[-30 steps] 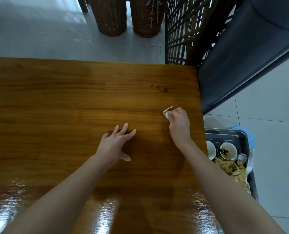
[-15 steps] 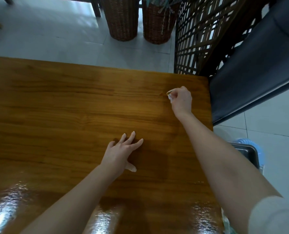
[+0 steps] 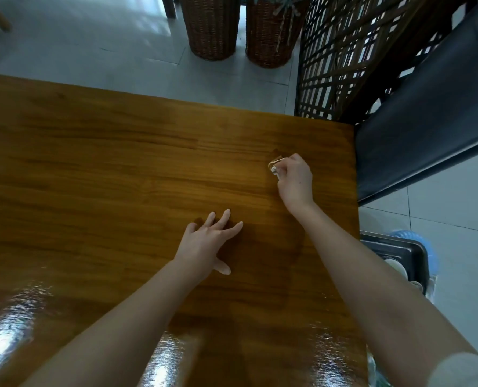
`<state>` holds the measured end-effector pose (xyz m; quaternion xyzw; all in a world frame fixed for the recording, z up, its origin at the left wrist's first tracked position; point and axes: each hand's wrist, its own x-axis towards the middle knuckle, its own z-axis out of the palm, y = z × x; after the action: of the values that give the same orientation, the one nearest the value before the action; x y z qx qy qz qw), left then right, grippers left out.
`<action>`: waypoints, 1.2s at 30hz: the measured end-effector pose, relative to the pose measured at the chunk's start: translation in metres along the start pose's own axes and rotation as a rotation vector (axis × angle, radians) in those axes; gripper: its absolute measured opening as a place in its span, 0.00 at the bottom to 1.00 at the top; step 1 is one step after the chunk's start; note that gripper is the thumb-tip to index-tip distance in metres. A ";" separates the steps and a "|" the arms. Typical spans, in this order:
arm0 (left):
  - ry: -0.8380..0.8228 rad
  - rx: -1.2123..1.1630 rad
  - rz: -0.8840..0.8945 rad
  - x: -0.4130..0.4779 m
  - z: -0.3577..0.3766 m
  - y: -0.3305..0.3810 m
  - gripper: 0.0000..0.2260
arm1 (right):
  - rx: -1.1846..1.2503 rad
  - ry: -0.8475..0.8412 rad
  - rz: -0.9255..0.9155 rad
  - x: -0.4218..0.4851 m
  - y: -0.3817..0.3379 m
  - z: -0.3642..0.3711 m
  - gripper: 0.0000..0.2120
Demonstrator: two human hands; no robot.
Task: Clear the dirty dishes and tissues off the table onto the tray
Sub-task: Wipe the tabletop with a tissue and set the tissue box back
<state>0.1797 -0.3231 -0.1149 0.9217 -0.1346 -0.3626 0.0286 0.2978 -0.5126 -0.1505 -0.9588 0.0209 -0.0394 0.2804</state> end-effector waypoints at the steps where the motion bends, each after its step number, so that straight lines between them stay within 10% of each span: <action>1: -0.002 -0.001 0.002 -0.001 0.000 0.000 0.48 | 0.007 0.003 0.012 0.006 -0.002 -0.001 0.06; 13: 0.004 -0.021 -0.003 0.000 0.001 0.003 0.48 | -0.008 -0.021 0.067 0.049 -0.030 0.001 0.05; 36: 0.032 0.004 -0.006 -0.002 0.000 0.003 0.48 | -0.182 -0.177 -0.551 -0.021 0.005 0.004 0.18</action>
<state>0.1779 -0.3256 -0.1134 0.9278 -0.1322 -0.3477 0.0276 0.2771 -0.5136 -0.1578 -0.9493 -0.2610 -0.0285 0.1729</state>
